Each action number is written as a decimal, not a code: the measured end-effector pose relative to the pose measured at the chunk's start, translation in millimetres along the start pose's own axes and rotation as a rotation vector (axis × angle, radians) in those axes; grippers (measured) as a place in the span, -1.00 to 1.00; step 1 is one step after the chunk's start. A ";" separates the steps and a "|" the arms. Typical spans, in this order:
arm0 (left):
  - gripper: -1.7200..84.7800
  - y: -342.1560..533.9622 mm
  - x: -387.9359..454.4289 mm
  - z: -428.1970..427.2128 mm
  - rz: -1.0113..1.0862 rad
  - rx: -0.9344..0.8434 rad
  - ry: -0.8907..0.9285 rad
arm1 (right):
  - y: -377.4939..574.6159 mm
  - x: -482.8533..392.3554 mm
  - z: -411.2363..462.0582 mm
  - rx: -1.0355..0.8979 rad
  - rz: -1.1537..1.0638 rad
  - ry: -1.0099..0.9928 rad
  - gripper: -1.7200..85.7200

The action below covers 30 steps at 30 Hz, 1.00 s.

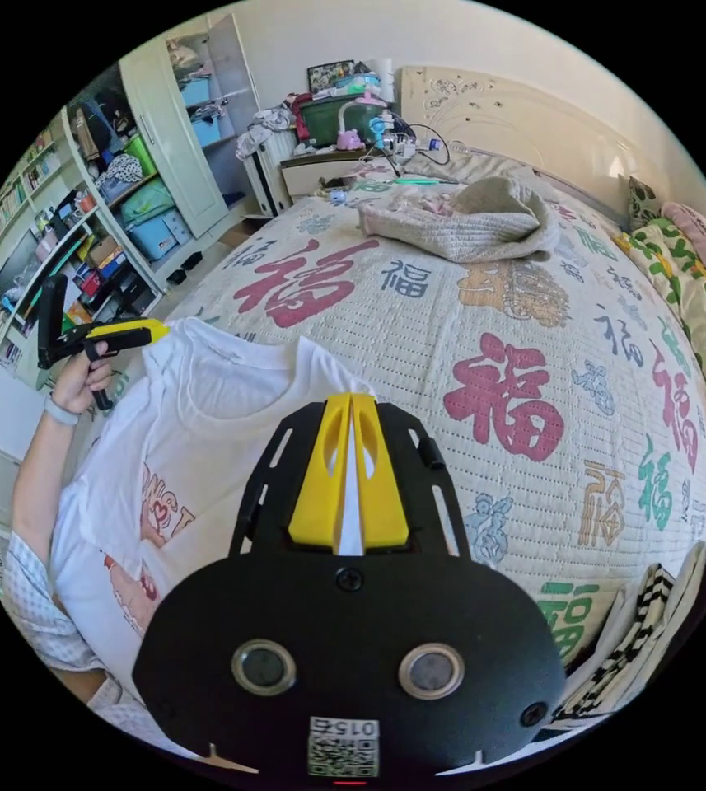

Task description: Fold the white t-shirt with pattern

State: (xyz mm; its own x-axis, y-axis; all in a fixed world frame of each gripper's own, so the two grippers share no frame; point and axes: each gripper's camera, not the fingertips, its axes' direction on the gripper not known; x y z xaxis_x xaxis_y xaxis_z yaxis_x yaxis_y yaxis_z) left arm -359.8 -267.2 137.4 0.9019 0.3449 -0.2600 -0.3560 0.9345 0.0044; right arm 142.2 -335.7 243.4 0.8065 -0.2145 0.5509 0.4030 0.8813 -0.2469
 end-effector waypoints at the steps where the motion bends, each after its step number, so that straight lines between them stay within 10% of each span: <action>1: -0.96 4.4 5.0 -9.1 0.014 0.013 0.006 | 7.5 -2.4 -9.7 0.012 -0.009 -0.002 -0.98; 12: -0.96 237.3 204.3 -210.7 0.436 0.092 0.044 | 280.3 -105.4 -202.8 0.107 -0.292 -0.198 -0.98; 21: -0.96 466.8 334.3 -206.9 0.562 -0.176 -0.061 | 502.1 -180.0 -180.0 -0.102 -0.334 -0.199 -0.98; 30: -0.93 525.5 364.5 -221.7 0.518 -0.035 -0.187 | 544.7 -221.4 -174.3 0.040 -0.445 -0.056 -0.84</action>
State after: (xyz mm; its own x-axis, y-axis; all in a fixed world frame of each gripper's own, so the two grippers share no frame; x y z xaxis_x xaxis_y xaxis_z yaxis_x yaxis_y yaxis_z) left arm -272.3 329.9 -169.1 0.6334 0.7718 -0.0565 -0.7700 0.6358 0.0531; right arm 258.5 118.4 -152.0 0.5334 -0.5544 0.6388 0.6877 0.7240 0.0541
